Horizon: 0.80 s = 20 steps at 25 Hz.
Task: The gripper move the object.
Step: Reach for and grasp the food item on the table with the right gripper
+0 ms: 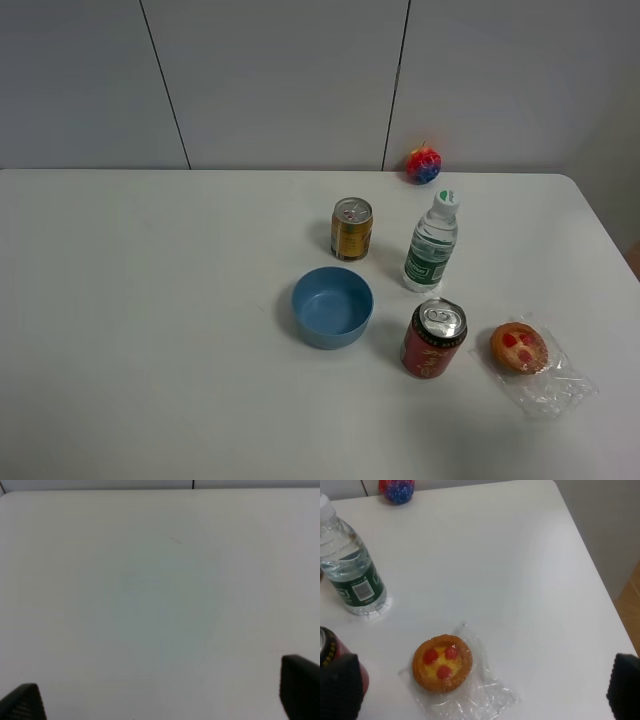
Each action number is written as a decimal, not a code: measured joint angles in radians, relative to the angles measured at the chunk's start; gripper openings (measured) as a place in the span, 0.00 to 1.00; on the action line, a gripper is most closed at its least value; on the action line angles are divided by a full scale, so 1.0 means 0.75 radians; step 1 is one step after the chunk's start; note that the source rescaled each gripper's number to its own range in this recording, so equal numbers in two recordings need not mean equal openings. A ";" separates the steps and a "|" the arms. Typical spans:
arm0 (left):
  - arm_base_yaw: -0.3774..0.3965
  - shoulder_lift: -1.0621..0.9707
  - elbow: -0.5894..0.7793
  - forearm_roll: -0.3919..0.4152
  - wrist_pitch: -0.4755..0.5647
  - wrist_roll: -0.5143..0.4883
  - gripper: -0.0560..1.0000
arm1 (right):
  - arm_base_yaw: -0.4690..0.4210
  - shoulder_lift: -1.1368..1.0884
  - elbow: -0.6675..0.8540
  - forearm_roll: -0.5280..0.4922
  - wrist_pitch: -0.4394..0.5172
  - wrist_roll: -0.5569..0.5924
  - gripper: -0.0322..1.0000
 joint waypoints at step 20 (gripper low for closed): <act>0.000 0.000 0.000 0.000 0.000 0.000 1.00 | 0.000 0.041 -0.019 0.000 0.027 0.010 1.00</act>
